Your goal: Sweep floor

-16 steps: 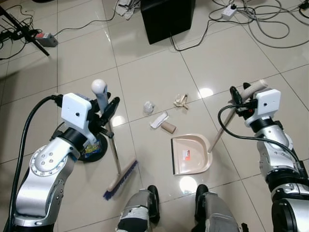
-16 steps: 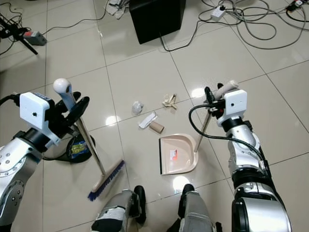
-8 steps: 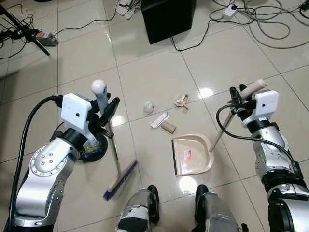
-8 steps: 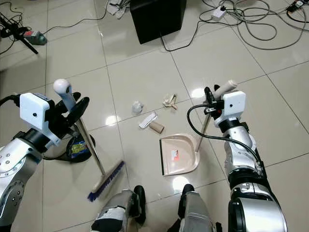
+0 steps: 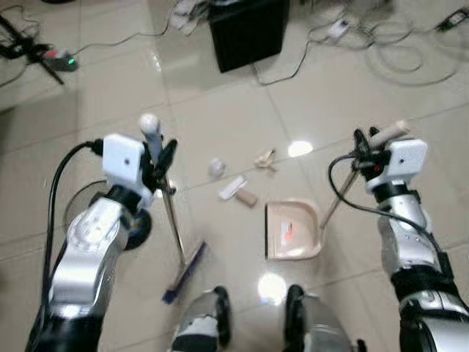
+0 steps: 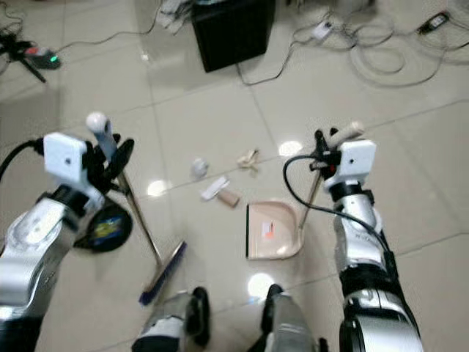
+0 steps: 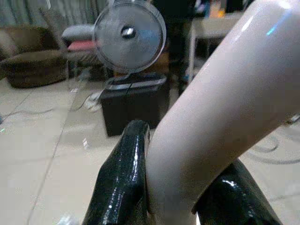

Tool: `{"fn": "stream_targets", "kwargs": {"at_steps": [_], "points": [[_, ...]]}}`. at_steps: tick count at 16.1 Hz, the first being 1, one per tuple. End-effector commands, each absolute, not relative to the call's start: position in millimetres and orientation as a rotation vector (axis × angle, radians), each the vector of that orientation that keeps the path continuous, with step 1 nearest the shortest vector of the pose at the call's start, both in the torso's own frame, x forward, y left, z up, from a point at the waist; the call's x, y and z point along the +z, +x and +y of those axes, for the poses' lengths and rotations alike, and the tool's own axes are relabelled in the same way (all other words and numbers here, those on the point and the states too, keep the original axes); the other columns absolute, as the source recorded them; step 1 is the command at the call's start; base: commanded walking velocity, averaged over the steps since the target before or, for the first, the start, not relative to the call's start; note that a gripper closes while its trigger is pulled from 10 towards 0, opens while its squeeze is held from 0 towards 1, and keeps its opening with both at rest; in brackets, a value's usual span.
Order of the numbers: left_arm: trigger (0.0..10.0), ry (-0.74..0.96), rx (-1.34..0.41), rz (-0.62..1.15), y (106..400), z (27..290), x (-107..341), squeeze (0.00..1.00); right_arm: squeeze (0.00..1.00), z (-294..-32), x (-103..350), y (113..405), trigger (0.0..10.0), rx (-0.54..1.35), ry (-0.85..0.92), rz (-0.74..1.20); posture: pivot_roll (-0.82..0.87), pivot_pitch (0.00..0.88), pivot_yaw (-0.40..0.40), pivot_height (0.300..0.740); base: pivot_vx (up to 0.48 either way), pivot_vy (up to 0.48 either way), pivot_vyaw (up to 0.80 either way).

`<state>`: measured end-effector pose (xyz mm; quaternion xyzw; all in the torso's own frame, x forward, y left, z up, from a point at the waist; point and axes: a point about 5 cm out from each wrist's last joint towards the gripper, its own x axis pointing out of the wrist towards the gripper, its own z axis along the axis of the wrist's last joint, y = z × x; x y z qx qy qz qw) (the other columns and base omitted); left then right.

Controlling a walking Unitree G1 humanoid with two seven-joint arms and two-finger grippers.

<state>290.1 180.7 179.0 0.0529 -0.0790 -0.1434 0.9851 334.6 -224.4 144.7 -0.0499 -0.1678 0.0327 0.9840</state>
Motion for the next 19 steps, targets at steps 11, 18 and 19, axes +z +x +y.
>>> {"fn": "stream_targets", "kwargs": {"at_steps": [11, 18, 19], "points": [[10.0, 0.133, -0.150, -0.266, 318.7, 161.0, 188.0, 0.00, 0.00, -194.1, 173.0, 297.9, 10.0, -0.098, -0.127, -0.237, -0.05, 0.104, 0.114, 0.740, 0.000, 0.000, 0.00], [10.0, 0.139, -0.120, -0.336, 328.2, 156.5, 195.7, 0.00, 0.00, -182.4, 168.6, 293.9, 10.0, 0.010, -0.080, -0.187, -0.07, 0.025, 0.099, 0.740, 0.174, 0.000, 0.00], [10.0, 0.143, -0.116, -0.340, 329.2, 156.0, 195.6, 0.00, 0.00, -179.9, 165.0, 294.3, 10.0, 0.022, -0.073, -0.180, -0.07, 0.016, 0.097, 0.740, 0.394, 0.000, 0.00]]}}
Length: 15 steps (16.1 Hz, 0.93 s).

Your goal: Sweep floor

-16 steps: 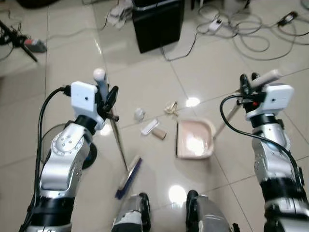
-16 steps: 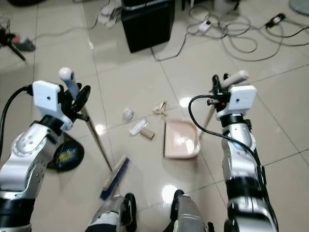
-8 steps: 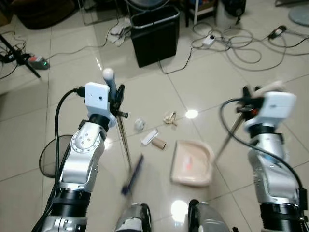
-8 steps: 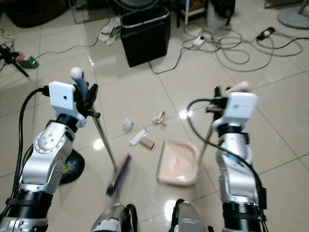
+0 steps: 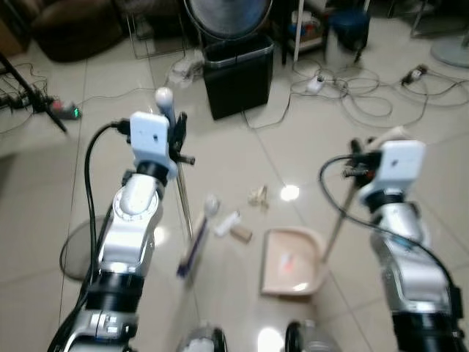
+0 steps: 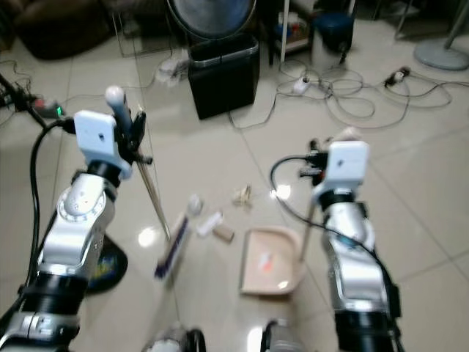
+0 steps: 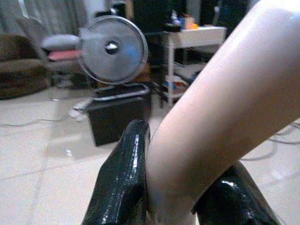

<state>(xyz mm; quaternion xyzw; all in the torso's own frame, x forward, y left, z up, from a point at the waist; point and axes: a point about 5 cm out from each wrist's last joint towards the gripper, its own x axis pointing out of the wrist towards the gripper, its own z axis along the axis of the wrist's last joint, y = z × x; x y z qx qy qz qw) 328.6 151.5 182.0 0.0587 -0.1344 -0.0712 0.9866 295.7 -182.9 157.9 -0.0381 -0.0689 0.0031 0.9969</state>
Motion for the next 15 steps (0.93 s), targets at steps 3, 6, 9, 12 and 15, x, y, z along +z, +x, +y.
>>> {"fn": "stream_targets", "kwargs": {"at_steps": [3, 6, 9, 12, 15], "points": [[10.0, 0.155, -0.113, -0.330, 331.0, 156.4, 191.4, 0.00, 0.00, -174.5, 159.7, 297.8, 10.0, 0.064, -0.054, -0.162, -0.06, 0.002, 0.093, 0.740, 0.426, 0.000, 0.00], [10.0, 0.152, -0.097, -0.305, 326.0, 163.5, 183.6, 0.00, 0.00, -171.7, 154.9, 297.6, 10.0, 0.069, -0.076, -0.152, -0.04, 0.000, 0.084, 0.740, 0.454, 0.000, 0.00], [10.0, 0.157, -0.087, -0.299, 326.0, 163.8, 179.1, 0.00, 0.00, -168.8, 154.1, 297.4, 10.0, 0.083, -0.095, -0.158, -0.05, 0.000, 0.081, 0.740, 0.464, 0.000, 0.00], [10.0, 0.155, -0.086, -0.306, 325.0, 162.3, 178.5, 0.00, 0.00, -169.2, 149.5, 298.5, 10.0, 0.091, -0.099, -0.135, -0.04, 0.000, 0.078, 0.740, 0.464, 0.000, 0.16], [10.0, 0.161, -0.076, -0.301, 323.1, 165.9, 177.1, 0.00, 0.00, -168.7, 145.6, 297.5, 10.0, 0.091, -0.096, -0.125, -0.03, 0.000, 0.072, 0.740, 0.461, 0.000, -0.24]]}}
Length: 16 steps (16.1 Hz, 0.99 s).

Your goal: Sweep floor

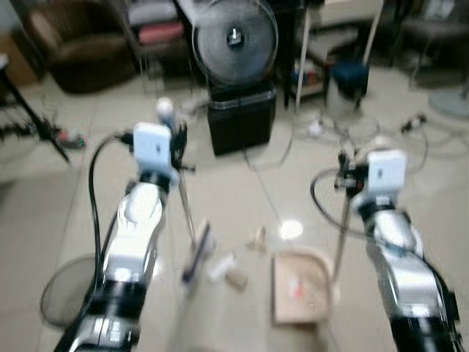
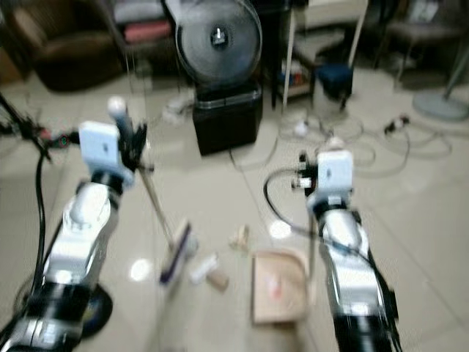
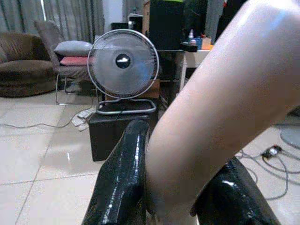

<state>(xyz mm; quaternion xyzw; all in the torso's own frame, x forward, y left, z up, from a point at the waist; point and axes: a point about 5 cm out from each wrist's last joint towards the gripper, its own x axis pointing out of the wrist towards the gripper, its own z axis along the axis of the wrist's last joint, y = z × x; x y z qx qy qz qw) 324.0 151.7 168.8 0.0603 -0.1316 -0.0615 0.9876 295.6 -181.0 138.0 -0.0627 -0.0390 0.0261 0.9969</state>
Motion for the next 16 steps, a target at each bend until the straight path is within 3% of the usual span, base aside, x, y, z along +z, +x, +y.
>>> {"fn": "stream_targets", "kwargs": {"at_steps": [1, 10, 16], "points": [[10.0, 0.164, -0.078, -0.299, 322.7, 165.9, 176.1, 0.00, 0.00, -168.4, 144.8, 297.2, 10.0, 0.091, -0.085, -0.125, -0.04, 0.000, 0.072, 0.740, 0.461, 0.000, 0.00], [10.0, 0.193, -0.078, -0.249, 318.1, 170.7, 167.0, 0.00, 0.00, -167.4, 138.1, 291.6, 10.0, 0.088, -0.093, -0.138, -0.03, 0.019, 0.080, 0.740, 0.447, 0.000, 0.00], [10.0, 0.215, -0.028, -0.236, 313.7, 190.3, 162.6, 0.00, 0.00, -169.5, 134.1, 292.5, 10.0, 0.091, -0.105, -0.135, 0.00, 0.072, 0.102, 0.740, 0.000, 0.000, 0.00]]}}
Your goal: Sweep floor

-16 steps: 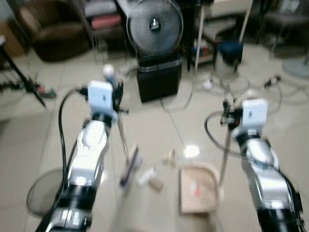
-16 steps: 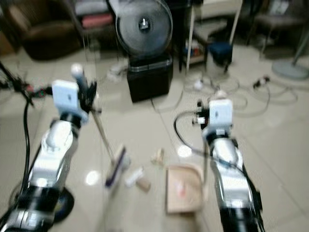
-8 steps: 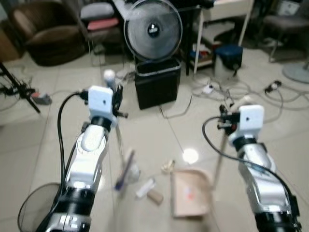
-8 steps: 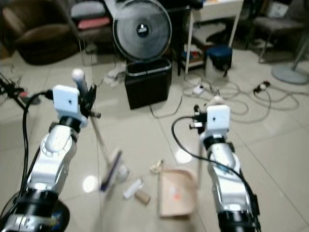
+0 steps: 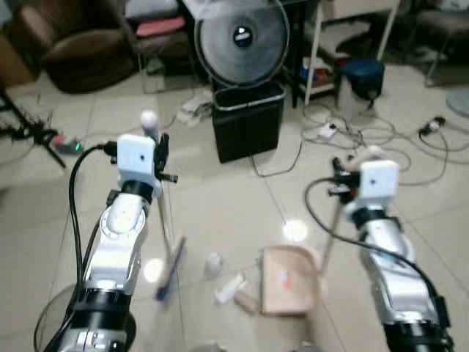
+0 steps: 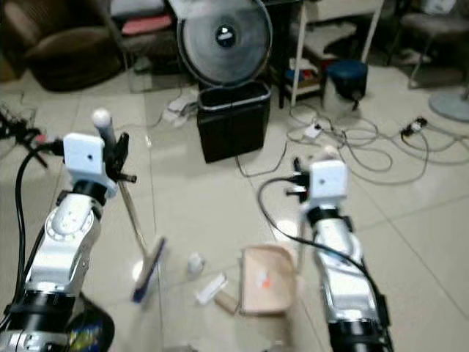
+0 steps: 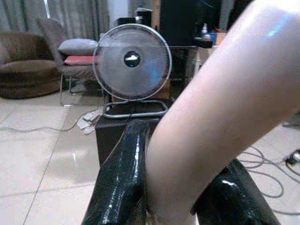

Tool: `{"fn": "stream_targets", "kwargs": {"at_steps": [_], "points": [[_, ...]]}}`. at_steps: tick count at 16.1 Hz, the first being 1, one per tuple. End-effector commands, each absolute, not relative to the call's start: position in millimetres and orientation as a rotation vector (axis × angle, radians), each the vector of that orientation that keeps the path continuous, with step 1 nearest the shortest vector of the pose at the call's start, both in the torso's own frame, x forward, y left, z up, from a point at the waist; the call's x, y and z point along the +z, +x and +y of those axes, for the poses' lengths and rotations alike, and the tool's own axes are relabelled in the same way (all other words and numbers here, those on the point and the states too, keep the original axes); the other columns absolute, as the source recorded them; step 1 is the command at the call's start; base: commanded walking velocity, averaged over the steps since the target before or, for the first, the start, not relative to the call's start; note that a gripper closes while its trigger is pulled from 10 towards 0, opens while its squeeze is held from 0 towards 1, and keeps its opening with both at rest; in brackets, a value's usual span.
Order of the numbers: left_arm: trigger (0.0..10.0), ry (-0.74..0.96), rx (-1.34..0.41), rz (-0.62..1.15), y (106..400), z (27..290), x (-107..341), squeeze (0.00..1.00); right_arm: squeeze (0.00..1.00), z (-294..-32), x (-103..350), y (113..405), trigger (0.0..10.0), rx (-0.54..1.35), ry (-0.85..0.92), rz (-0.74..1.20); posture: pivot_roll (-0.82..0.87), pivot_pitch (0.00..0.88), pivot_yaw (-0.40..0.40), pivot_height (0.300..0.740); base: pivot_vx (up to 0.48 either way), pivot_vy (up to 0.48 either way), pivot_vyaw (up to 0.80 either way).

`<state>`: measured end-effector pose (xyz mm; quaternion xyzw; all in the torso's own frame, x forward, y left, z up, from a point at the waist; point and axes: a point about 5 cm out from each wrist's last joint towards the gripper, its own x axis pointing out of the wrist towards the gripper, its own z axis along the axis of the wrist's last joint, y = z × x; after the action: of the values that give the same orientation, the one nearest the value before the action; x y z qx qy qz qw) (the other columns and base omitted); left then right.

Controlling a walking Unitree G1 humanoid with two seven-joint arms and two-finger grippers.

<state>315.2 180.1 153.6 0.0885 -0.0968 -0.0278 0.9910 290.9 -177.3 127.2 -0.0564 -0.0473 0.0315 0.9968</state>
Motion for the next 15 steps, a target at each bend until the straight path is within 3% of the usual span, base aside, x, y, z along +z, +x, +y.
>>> {"fn": "stream_targets", "kwargs": {"at_steps": [1, 8, 15], "points": [[10.0, 0.226, -0.027, -0.244, 313.7, 192.3, 160.8, 0.00, 0.00, -174.1, 133.2, 294.4, 10.0, 0.090, -0.097, -0.135, 0.00, 0.098, 0.107, 0.740, 0.000, 0.000, 0.00], [10.0, 0.210, -0.069, -0.254, 312.6, 183.2, 157.0, 0.00, 0.00, -192.7, 140.0, 299.1, 10.0, 0.067, -0.099, -0.161, 0.02, 0.195, 0.083, 0.740, 0.000, 0.000, 0.00], [10.0, 0.195, -0.104, -0.268, 319.9, 175.1, 161.5, 0.00, 0.00, -197.7, 151.1, 305.5, 10.0, 0.067, -0.122, -0.216, 0.03, 0.254, 0.109, 0.740, 0.000, 0.000, 0.00]]}}
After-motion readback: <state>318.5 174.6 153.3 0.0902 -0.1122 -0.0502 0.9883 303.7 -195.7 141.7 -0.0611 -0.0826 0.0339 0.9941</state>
